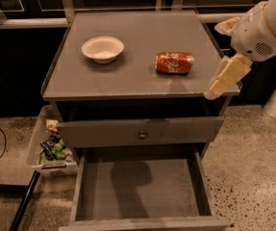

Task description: Place coke can into middle drawer

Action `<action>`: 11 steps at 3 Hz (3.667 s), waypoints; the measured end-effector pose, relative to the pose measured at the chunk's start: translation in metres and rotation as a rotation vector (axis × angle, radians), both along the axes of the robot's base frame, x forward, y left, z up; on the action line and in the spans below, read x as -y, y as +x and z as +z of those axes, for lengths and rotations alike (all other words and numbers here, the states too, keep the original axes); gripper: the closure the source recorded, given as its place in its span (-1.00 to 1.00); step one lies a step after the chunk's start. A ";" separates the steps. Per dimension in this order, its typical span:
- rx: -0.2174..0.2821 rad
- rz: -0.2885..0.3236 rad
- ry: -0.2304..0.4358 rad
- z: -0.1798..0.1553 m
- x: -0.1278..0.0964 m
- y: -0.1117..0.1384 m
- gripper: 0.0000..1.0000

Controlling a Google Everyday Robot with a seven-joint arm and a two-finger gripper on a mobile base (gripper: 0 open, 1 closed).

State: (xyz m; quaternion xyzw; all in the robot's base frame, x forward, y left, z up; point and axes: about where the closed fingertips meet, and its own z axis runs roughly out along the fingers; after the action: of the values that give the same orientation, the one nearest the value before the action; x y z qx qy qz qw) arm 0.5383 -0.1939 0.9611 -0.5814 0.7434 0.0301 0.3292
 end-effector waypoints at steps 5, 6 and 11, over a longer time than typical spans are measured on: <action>0.003 0.030 0.257 -0.061 -0.024 0.080 -1.00; 0.014 0.062 0.254 -0.067 -0.024 0.103 -1.00; -0.025 0.261 0.202 -0.103 -0.041 0.175 -1.00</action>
Offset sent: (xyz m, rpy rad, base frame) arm 0.0204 0.0047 -0.0150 0.0570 -0.0134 0.0420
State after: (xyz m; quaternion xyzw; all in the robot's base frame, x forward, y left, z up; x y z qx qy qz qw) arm 0.7131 -0.1526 0.8585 -0.6367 0.6587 0.1543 0.3701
